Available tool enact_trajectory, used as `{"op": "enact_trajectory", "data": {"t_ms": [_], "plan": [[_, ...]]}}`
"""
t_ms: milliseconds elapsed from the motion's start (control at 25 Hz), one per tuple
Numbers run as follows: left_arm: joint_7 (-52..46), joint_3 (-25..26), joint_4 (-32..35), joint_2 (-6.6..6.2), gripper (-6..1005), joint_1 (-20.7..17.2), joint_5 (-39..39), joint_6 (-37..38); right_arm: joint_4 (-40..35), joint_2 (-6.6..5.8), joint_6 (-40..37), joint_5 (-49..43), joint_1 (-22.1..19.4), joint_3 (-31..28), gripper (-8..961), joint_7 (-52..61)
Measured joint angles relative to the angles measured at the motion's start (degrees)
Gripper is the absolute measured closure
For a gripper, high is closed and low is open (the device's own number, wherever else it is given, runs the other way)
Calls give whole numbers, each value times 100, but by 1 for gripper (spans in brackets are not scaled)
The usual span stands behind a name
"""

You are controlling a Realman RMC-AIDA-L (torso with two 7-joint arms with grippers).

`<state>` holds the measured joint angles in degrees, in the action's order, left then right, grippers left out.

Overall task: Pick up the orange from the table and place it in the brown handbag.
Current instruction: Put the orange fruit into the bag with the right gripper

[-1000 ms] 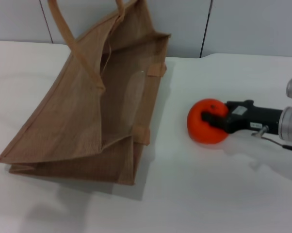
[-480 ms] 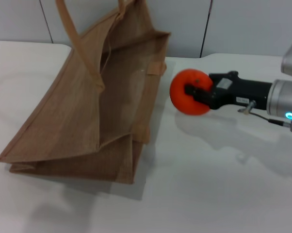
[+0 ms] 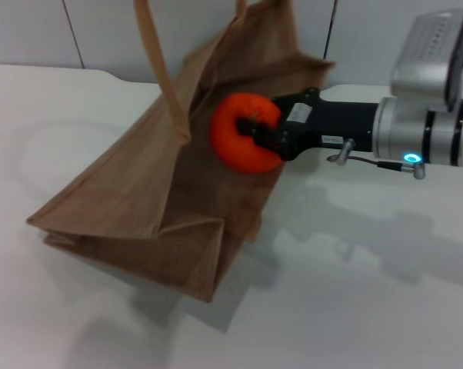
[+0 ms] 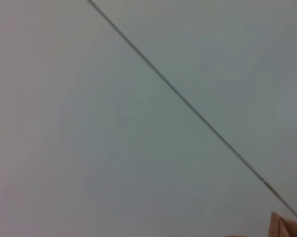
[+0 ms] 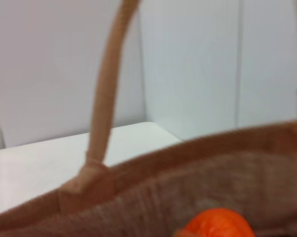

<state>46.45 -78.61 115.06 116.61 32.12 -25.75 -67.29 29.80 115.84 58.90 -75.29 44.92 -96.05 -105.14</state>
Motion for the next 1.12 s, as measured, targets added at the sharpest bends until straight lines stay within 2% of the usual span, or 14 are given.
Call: {"op": "enact_trajectory", "data": {"t_ms": [240,520,840,1120], "plan": [[-81,-260,-2,2,879,80,-44,206,-151,23,-82,23,199,80,691,-204],[-157,-531,-2,2,880,136,-54,273,-731,42,-348,100,593,98,754,-331],[-161,-559,-85,12,880,156,-30,278,-803,50,-403,449,595,136,822,-583],[-163,-559,-91,10,880,163,-16,294,-943,46,-591,524,627,145,600,-533]]}}
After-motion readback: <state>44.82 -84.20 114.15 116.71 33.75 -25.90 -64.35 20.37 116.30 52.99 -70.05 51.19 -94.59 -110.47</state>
